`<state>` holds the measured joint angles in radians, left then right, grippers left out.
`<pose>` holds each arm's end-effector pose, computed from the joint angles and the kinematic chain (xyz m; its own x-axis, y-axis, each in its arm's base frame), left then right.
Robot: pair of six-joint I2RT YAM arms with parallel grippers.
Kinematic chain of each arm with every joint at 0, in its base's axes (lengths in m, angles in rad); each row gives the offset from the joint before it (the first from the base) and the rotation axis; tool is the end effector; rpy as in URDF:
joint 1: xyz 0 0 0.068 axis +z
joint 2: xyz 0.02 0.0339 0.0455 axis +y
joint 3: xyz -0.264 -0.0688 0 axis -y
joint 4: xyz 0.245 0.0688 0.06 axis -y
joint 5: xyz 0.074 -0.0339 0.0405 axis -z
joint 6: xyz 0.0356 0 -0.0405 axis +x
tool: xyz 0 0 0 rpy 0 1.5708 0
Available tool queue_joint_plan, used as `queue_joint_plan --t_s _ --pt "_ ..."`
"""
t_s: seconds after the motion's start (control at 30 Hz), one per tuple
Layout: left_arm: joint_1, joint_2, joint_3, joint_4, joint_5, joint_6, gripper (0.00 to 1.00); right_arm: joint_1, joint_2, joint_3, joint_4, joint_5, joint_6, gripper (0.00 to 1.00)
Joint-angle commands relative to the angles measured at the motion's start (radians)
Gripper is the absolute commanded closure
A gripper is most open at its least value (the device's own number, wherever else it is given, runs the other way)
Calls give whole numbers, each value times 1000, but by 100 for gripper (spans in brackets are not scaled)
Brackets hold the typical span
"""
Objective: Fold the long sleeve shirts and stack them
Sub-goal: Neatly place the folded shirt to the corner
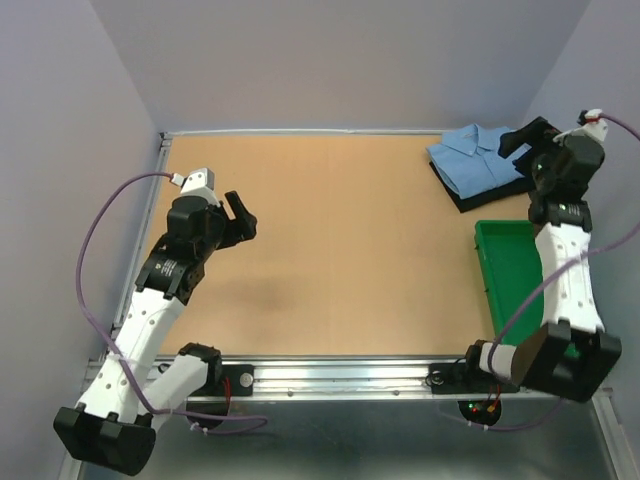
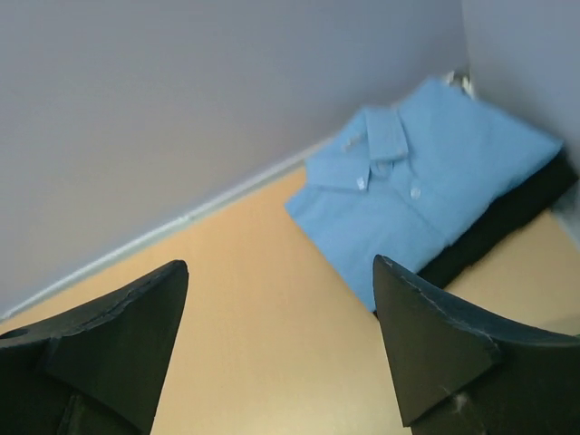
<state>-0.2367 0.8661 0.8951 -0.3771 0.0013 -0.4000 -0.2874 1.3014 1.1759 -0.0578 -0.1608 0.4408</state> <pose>0.1897 -0.0458 0.3443 -0.3972 -0.3048 -0.8656 0.0879 0.9263 -0.3665 0.2966 -0.0817 0.3769 -0.1031 0.4697 -0.8768 0.1911 0.8744 0.4459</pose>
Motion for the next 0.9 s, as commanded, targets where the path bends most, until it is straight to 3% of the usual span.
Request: queue_joint_plan --t_s 0.0,0.23,0.37,0.5,0.67,0.87 --pt "-81 -38 62 -78 -103 47 15 -4 -223 -48 -106 78 -68 7" --pt "-104 -97 151 -151 -103 61 14 -4 -661 -130 -318 184 -59 0" --pt "-104 -197 160 -155 -176 56 14 -2 -888 -189 -466 224 -22 0" --pt "-104 -242 136 -204 -271 46 14 36 -984 -186 -586 210 7 0" --pt "-104 -383 84 -151 -325 24 11 71 -1076 -234 -597 112 25 0" --pt "-104 -495 87 -183 -363 -2 7 93 -1128 -251 -585 112 53 0"
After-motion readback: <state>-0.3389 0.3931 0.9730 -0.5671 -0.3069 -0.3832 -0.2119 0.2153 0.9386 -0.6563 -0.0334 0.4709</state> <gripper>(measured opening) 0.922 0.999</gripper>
